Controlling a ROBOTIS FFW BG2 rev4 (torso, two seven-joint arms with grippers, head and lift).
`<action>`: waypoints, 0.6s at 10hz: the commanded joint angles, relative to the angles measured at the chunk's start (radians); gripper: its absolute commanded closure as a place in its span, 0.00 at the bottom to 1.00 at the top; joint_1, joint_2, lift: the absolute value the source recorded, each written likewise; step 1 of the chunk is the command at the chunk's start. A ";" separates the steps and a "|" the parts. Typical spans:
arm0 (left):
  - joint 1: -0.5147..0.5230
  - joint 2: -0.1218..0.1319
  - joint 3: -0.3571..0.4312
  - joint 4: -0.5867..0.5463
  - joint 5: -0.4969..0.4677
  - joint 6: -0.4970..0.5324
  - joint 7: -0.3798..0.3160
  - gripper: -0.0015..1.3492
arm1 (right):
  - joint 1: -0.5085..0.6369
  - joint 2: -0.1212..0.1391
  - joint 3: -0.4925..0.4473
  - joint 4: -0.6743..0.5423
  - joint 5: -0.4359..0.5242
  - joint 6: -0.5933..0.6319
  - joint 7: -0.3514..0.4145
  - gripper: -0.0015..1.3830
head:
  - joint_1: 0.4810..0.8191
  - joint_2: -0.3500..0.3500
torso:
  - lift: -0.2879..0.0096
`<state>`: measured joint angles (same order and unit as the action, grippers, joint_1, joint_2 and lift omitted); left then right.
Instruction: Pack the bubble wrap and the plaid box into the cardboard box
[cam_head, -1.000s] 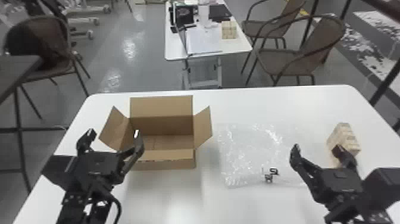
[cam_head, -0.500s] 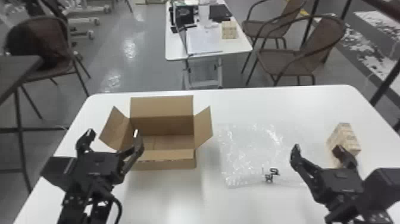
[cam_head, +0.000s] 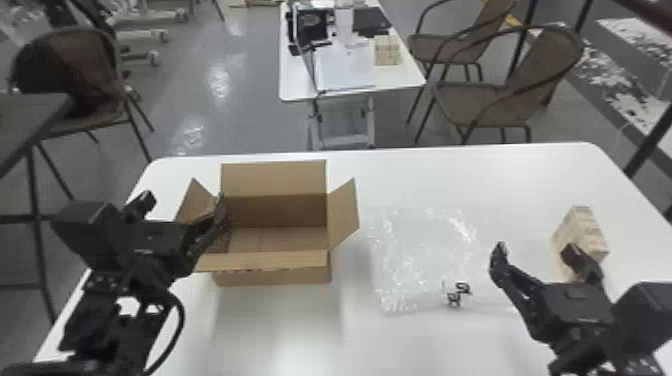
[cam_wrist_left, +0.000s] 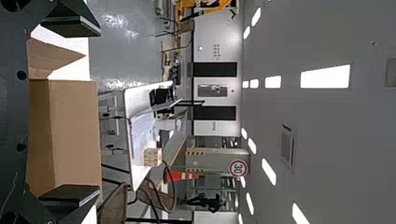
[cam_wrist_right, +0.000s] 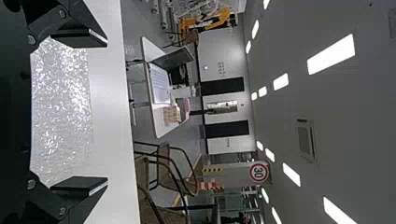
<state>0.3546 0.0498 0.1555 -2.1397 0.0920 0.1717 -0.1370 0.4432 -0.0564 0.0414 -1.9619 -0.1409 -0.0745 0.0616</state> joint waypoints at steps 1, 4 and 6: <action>-0.043 0.004 0.058 -0.012 0.041 0.129 -0.053 0.09 | -0.003 0.000 0.000 0.003 -0.002 0.001 0.007 0.17 | 0.63 0.64 | 0.62; -0.094 -0.051 0.194 0.001 0.022 0.246 -0.168 0.09 | -0.020 0.000 0.002 0.015 -0.008 0.001 0.034 0.17 | 0.63 0.70 | 0.62; -0.128 -0.051 0.243 0.052 0.080 0.284 -0.217 0.09 | -0.021 0.000 0.002 0.017 -0.009 0.004 0.041 0.17 | 0.63 0.75 | 0.62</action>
<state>0.2396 0.0008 0.3855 -2.1045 0.1519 0.4416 -0.3501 0.4229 -0.0568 0.0430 -1.9454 -0.1492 -0.0725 0.1022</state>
